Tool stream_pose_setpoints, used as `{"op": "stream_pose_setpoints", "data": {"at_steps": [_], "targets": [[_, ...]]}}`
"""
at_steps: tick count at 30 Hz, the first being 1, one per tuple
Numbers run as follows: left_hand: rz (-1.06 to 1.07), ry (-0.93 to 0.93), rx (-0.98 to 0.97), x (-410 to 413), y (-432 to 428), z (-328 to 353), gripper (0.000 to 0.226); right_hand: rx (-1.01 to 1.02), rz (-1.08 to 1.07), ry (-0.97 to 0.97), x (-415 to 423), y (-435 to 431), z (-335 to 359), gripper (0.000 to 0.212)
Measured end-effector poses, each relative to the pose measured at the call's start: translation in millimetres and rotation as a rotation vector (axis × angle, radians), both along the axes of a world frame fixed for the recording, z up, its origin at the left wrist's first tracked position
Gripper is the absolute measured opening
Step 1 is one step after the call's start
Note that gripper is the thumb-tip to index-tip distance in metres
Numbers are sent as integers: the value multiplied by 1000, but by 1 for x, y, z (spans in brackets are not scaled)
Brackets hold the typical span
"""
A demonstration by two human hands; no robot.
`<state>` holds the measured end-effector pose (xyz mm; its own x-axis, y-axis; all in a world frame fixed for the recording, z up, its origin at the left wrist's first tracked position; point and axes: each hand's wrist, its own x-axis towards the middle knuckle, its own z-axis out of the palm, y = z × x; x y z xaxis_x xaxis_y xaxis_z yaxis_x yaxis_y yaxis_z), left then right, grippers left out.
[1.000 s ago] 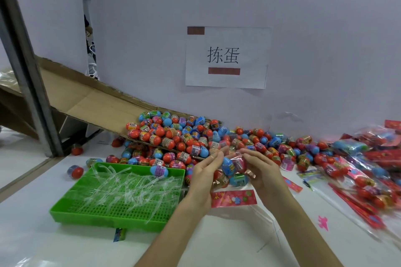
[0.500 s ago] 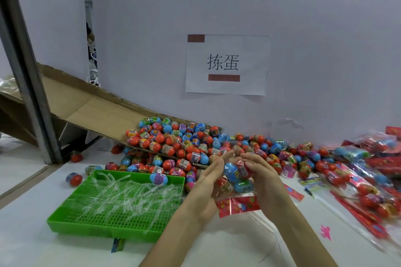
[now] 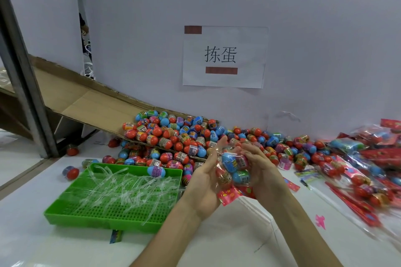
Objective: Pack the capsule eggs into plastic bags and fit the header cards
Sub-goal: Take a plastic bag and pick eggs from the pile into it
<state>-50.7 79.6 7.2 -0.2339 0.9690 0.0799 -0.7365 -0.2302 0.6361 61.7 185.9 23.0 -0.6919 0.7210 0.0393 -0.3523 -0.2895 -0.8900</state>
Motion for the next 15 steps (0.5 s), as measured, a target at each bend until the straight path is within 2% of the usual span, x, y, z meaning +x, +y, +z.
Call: {"op": "stream_pose_setpoints", "data": {"at_steps": [3,8,11,15], "targets": [[25,17,-1,1,2,-2,39,8,-6,-9,-1,-2,0,19],[179,258,-59,3,4,-5,40,12,-78,-30,-3,4,-5,24],[214,336,-87,3,5,-4,41,41,-100,-15,0,6,-3,30],[188,217,-103,-2,6,-6,36,89,-86,-69,4,6,-2,29]]}}
